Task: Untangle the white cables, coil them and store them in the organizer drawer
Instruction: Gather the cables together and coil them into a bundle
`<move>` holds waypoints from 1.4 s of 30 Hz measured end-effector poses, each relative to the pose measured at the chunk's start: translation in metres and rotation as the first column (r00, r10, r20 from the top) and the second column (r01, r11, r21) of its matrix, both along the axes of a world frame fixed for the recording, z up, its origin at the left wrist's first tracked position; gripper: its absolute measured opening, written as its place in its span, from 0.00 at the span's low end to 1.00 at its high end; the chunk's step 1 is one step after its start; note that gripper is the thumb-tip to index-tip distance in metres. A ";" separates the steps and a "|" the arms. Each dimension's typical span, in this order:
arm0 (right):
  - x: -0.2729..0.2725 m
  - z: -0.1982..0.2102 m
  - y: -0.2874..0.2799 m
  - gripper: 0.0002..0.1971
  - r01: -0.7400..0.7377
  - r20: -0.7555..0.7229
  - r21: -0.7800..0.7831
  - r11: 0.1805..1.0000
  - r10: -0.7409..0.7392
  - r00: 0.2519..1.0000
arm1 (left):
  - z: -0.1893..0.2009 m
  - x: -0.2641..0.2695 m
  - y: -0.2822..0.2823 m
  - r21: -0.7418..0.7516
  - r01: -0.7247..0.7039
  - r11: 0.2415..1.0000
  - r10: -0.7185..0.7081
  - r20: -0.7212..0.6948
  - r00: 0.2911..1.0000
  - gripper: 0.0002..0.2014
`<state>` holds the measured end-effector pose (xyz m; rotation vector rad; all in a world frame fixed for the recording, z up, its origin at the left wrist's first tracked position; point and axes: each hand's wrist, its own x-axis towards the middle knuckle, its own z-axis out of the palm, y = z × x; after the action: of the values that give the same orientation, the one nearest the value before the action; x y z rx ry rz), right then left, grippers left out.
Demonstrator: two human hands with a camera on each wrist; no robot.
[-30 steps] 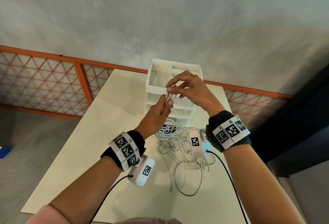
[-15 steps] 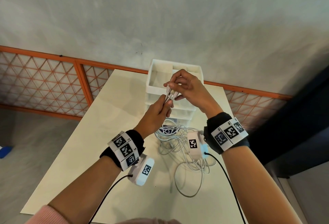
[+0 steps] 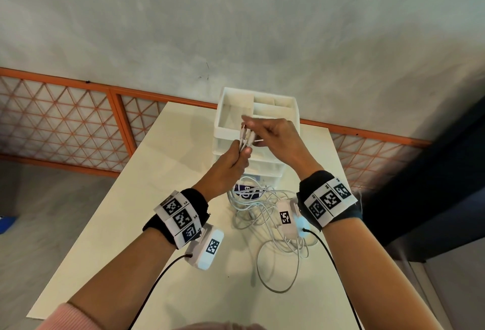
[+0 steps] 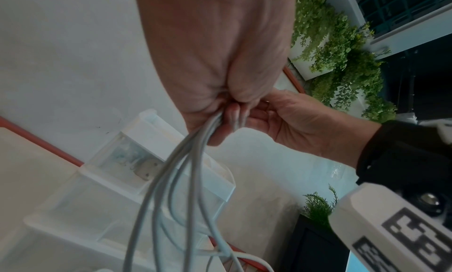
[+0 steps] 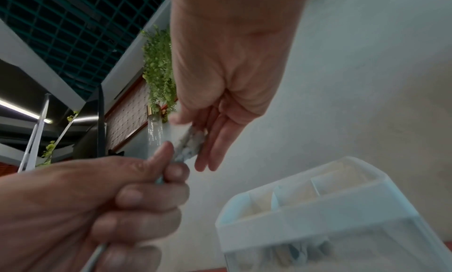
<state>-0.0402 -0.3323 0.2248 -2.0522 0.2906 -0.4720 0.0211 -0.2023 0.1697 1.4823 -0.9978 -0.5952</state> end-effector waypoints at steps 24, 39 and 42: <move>0.008 -0.007 0.011 0.26 -0.203 -0.386 -0.308 0.929 0.073 0.919 | -0.027 0.047 0.014 0.618 -0.129 0.775 0.372 -0.281 0.885 0.24; 0.004 -0.011 -0.014 0.25 -0.045 -0.318 0.048 0.998 0.058 0.946 | 0.008 0.033 0.017 0.011 -0.086 0.996 0.086 -0.233 0.969 0.22; -0.002 -0.030 -0.014 0.25 0.014 -0.302 0.189 0.982 0.044 0.952 | 0.017 0.043 0.020 -0.036 -0.086 0.996 0.076 -0.218 0.973 0.22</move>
<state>-0.0424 -0.3466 0.1952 -1.9348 0.4858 -0.1081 0.0638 -0.1827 0.1868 1.3783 -0.7734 -0.6559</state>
